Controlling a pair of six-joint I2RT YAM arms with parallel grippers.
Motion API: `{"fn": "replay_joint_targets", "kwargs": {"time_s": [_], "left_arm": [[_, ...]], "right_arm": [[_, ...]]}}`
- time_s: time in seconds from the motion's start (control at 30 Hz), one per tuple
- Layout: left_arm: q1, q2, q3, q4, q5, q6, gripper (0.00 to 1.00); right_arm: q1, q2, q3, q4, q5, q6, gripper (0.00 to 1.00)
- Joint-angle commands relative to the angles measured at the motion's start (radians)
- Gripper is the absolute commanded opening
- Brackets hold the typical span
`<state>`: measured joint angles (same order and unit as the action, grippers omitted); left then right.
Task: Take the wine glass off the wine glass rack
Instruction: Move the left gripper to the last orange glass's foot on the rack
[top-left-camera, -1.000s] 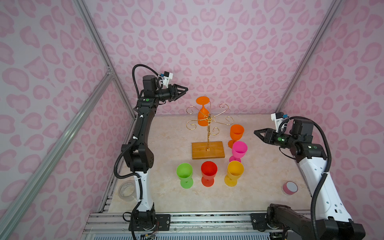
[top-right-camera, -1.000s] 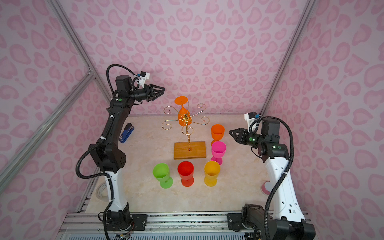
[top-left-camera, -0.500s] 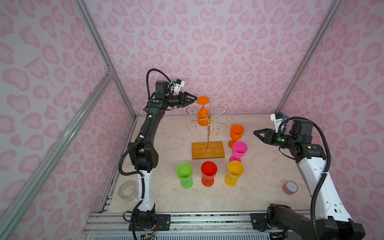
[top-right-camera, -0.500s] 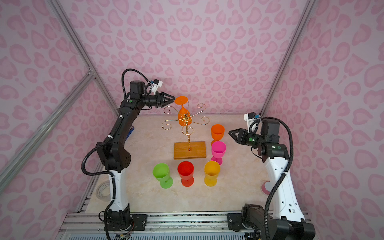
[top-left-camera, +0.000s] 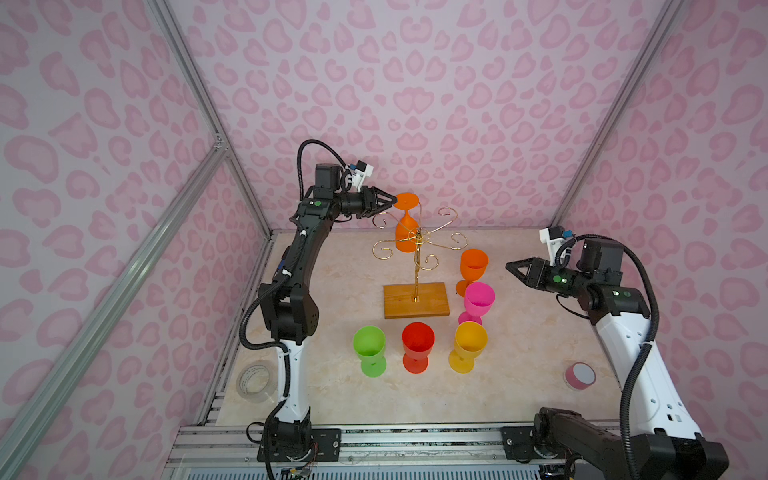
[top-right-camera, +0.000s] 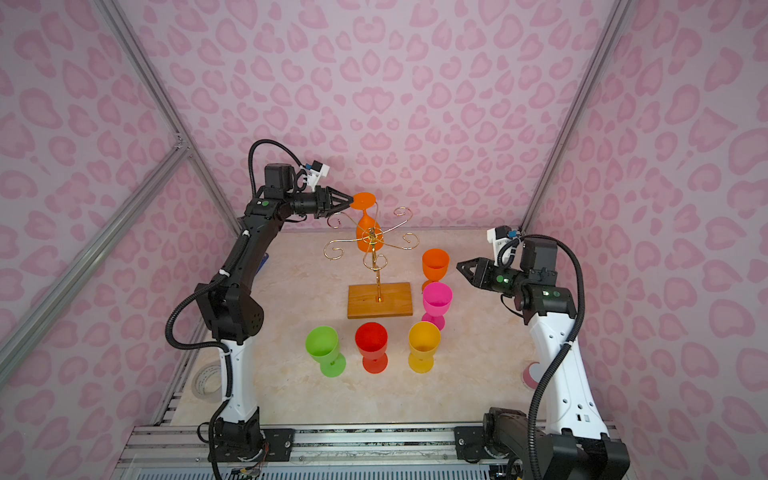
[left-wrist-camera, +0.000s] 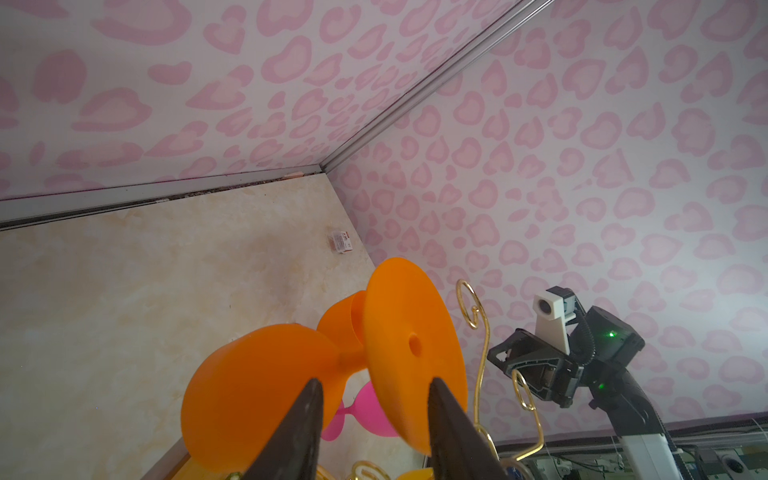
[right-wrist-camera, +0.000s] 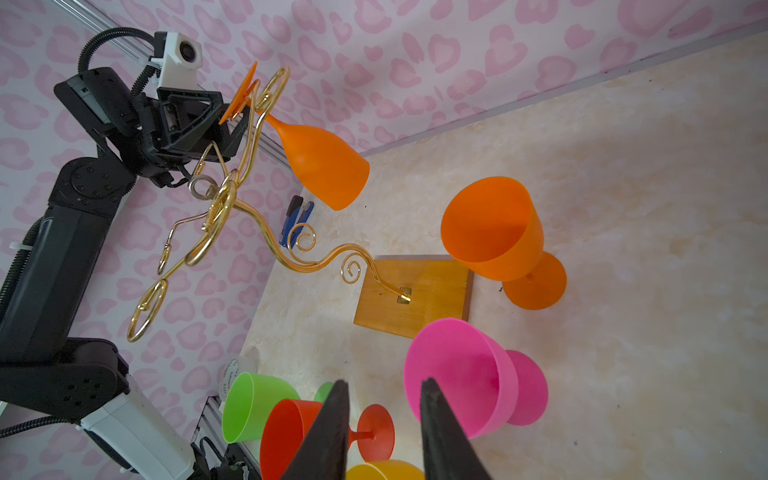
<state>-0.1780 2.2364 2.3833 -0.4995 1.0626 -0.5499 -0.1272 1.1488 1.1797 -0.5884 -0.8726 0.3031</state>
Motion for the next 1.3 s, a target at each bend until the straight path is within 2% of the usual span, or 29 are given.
{"fn": "replay_joint_targets", "kwargs": {"time_s": [0.0,0.53,0.57,1.27], "left_arm": [[-0.001,0.007,0.005,0.006,0.022,0.004,0.42],[-0.012,0.015,0.01,0.021,0.037,-0.018,0.37],[-0.011,0.015,0.011,0.022,0.037,-0.019,0.33],[-0.012,0.002,0.009,0.065,0.062,-0.072,0.17]], "right_arm": [[-0.001,0.006,-0.012,0.031,-0.015,0.006,0.3],[-0.002,0.006,-0.031,0.041,-0.018,0.006,0.3],[-0.002,0.006,-0.031,0.041,-0.017,0.004,0.3],[-0.002,0.012,-0.058,0.061,-0.026,0.011,0.3]]}}
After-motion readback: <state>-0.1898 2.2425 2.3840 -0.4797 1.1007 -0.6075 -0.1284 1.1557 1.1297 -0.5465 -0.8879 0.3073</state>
